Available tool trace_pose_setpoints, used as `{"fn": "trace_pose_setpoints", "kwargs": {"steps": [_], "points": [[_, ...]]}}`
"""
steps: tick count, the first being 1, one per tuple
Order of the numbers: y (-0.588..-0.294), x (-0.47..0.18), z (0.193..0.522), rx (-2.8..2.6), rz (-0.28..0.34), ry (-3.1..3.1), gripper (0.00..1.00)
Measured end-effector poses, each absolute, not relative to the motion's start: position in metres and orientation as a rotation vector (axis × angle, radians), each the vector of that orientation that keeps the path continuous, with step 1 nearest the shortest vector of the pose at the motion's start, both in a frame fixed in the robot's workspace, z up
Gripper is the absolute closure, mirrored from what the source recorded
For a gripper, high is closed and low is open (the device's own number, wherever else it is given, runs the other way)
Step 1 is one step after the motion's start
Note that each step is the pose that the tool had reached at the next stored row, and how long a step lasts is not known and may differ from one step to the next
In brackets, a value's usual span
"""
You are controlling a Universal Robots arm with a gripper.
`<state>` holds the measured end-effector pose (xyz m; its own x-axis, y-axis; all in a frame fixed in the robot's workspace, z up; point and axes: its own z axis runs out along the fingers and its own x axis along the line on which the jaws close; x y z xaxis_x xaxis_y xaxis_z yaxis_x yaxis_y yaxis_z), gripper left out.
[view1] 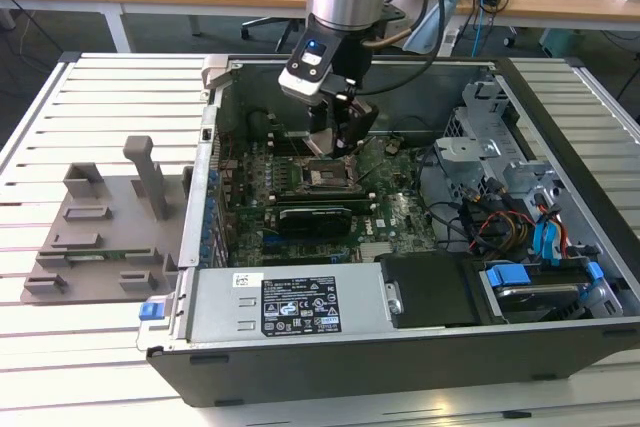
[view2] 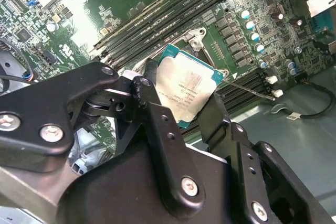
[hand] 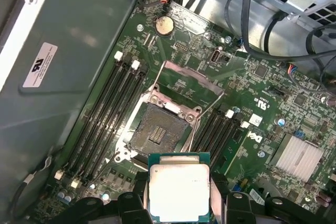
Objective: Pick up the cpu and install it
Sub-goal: 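Place the cpu into insertion slot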
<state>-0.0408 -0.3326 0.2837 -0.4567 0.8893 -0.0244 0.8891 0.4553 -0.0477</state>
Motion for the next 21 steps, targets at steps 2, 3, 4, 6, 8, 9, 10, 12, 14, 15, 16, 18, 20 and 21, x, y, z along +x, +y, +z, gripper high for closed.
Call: {"fn": "trace_pose_setpoints", "kwargs": {"steps": [2, 3, 4, 6, 8, 9, 10, 12, 14, 15, 16, 18, 20, 21], "points": [[-0.3326, -0.0408, 0.2837, -1.649, 0.084, -2.667, 0.45], [-0.3326, -0.0408, 0.2837, -1.654, 0.084, -2.664, 0.45], [-0.3326, -0.0408, 0.2837, -1.66, 0.084, -2.661, 0.45], [-0.3326, -0.0409, 0.2837, -1.675, 0.084, -2.651, 0.45], [-0.3326, -0.0409, 0.2837, -1.685, 0.084, -2.644, 0.45], [-0.3326, -0.0409, 0.2837, -1.691, 0.084, -2.64, 0.45], [-0.3326, -0.0408, 0.2836, -1.695, 0.084, -2.638, 0.45], [-0.3326, -0.0409, 0.2836, -1.709, 0.084, -2.629, 0.45], [-0.3326, -0.0408, 0.2836, -1.726, 0.084, -2.617, 0.45], [-0.3326, -0.0408, 0.2836, -1.736, 0.084, -2.61, 0.45], [-0.3326, -0.0409, 0.2836, -1.742, 0.084, -2.606, 0.45], [-0.3326, -0.0408, 0.2836, -1.756, 0.084, -2.596, 0.45], [-0.3326, -0.0408, 0.2836, -1.771, 0.084, -2.586, 0.45], [-0.3326, -0.0409, 0.2836, -1.778, 0.084, -2.58, 0.45]]}}
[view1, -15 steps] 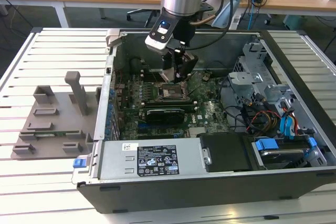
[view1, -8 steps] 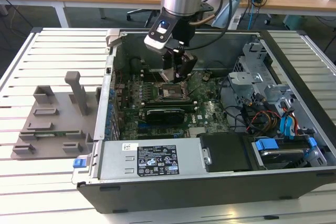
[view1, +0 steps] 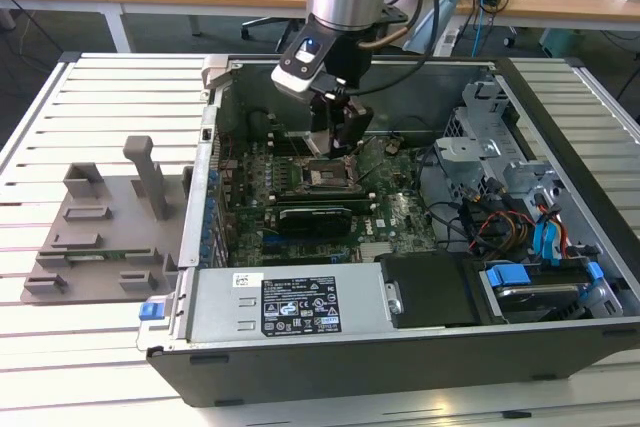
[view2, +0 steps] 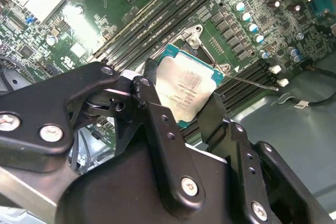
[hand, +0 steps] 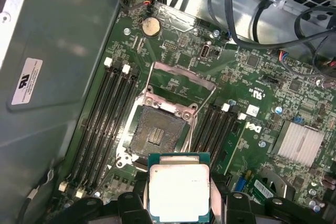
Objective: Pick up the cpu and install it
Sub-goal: 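Place the cpu into insertion slot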
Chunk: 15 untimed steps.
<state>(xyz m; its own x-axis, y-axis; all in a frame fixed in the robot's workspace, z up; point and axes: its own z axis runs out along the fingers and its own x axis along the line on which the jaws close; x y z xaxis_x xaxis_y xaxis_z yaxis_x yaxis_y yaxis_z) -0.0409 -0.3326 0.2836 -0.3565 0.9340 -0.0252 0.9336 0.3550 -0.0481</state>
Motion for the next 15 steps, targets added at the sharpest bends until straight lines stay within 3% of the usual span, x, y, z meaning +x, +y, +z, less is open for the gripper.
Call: {"fn": "trace_pose_setpoints", "kwargs": {"steps": [15], "points": [[-0.3326, -0.0408, 0.2831, -1.935, 0.085, -2.461, 0.45]]}}
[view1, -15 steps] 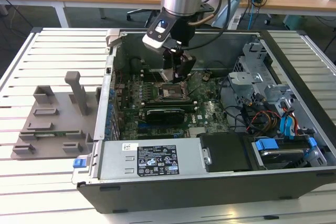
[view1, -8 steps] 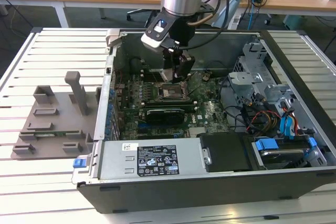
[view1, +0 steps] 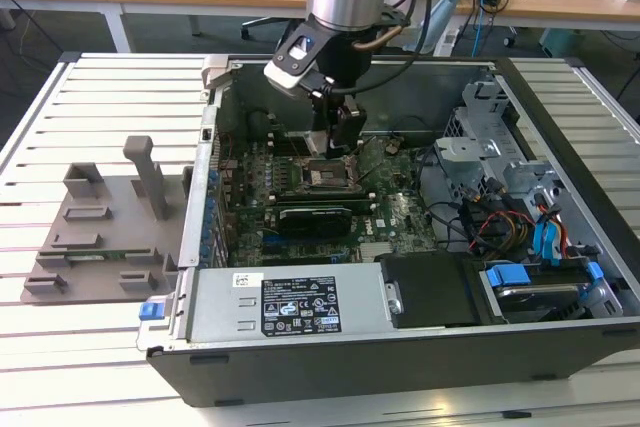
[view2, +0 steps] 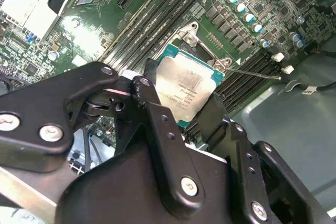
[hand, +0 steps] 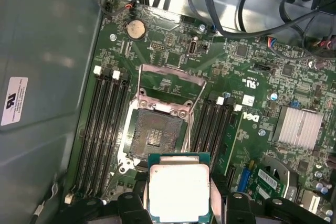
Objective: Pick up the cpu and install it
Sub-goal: 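Place the cpu into insertion slot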
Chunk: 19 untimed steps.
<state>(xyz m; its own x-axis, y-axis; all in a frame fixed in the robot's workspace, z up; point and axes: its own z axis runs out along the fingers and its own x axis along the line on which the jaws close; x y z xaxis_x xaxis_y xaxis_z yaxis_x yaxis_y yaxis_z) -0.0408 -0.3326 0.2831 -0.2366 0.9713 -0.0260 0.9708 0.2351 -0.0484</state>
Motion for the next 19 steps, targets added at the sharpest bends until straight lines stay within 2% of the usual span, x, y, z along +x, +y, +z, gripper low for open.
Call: {"fn": "trace_pose_setpoints", "kwargs": {"steps": [19], "points": [[-0.3326, -0.0409, 0.2827, -2.088, 0.084, -2.329, 0.45]]}}
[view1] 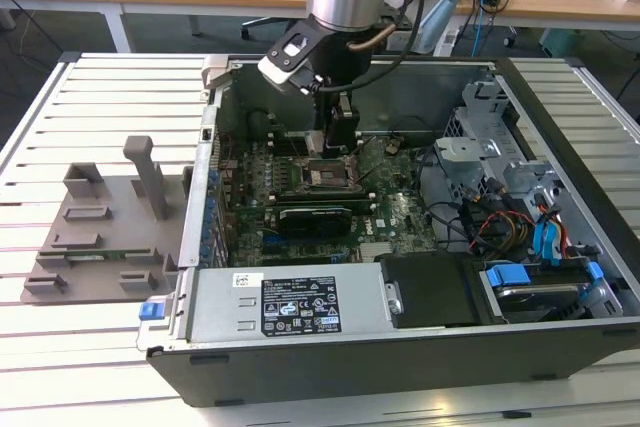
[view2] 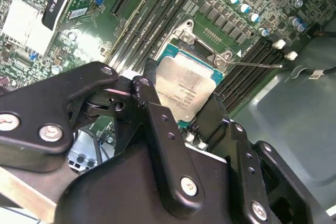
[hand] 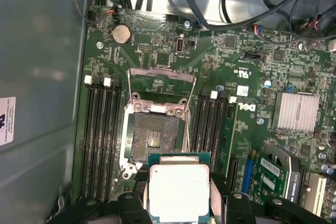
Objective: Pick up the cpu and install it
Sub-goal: 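Place the cpu into insertion slot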
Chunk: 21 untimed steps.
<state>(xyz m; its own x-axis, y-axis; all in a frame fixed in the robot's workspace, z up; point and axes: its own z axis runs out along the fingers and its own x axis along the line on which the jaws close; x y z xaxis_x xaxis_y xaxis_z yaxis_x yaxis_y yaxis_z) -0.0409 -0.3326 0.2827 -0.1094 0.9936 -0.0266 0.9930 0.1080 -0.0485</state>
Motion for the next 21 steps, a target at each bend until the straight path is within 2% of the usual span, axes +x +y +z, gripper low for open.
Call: {"fn": "trace_pose_setpoints", "kwargs": {"steps": [8, 12, 21], "points": [[-0.3326, -0.0408, 0.2826, -2.113, 0.084, -2.306, 0.45], [-0.3326, -0.041, 0.2823, -2.139, 0.033, -2.332, 0.45], [-0.3326, -0.0409, 0.2813, -2.14, 0.03, -2.333, 0.45]]}}
